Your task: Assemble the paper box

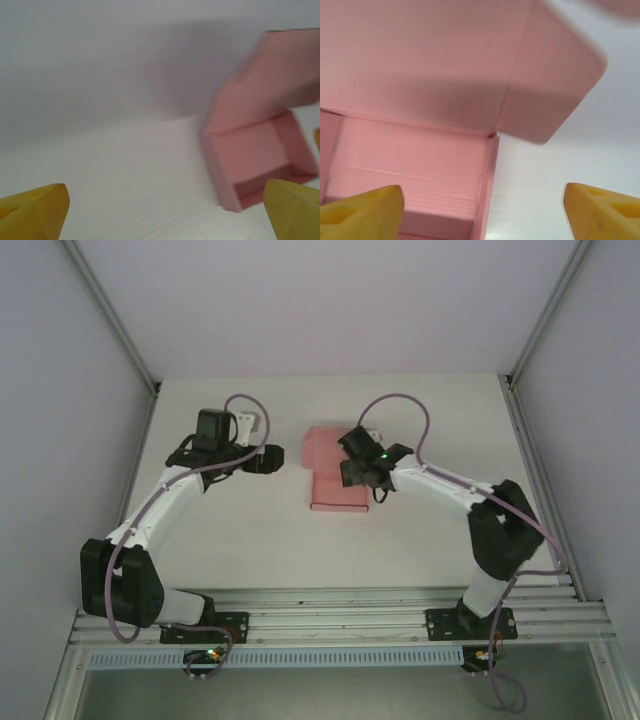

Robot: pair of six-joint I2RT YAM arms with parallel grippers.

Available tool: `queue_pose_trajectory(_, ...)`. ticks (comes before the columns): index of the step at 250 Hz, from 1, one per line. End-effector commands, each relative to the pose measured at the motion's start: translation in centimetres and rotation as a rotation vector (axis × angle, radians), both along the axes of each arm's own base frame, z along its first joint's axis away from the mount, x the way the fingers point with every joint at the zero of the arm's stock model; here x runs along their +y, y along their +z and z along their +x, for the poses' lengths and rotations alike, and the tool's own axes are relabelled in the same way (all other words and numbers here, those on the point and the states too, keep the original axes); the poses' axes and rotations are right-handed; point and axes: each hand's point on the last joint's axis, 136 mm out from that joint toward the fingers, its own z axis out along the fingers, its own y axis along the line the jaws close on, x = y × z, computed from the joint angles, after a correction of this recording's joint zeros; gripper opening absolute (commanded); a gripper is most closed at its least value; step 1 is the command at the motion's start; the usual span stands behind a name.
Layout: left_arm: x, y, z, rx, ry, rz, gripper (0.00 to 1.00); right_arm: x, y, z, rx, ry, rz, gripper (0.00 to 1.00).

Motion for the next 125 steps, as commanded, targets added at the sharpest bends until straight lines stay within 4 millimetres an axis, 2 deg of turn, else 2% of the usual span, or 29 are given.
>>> queue_pose_trajectory(1, -4.1, 0.8, 0.2, -0.045, -0.23, -0.064, 1.0, 0.2, 2.7, 2.4, -0.112, 0.204, 0.052, 0.99)
queue_pose_trajectory(34, -5.9, -1.1, 2.5, 0.02, -0.28, -0.032, 1.0, -1.0, 3.0, 4.3, -0.135, 0.318, 0.007, 1.0)
queue_pose_trajectory(59, -7.2, -2.2, 3.3, 0.048, -0.36, -0.025, 1.0, -1.5, 2.1, 5.6, -0.112, 0.353, -0.018, 1.0)
queue_pose_trajectory(80, -8.2, -2.6, 3.5, 0.075, -0.411, -0.019, 0.98, -1.4, 1.4, 6.2, -0.068, 0.387, 0.009, 0.91)
queue_pose_trajectory(125, -9.1, -3.7, 3.7, 0.116, -0.447, 0.058, 0.81, -1.0, 1.2, 6.7, -0.047, 0.404, 0.033, 0.78)
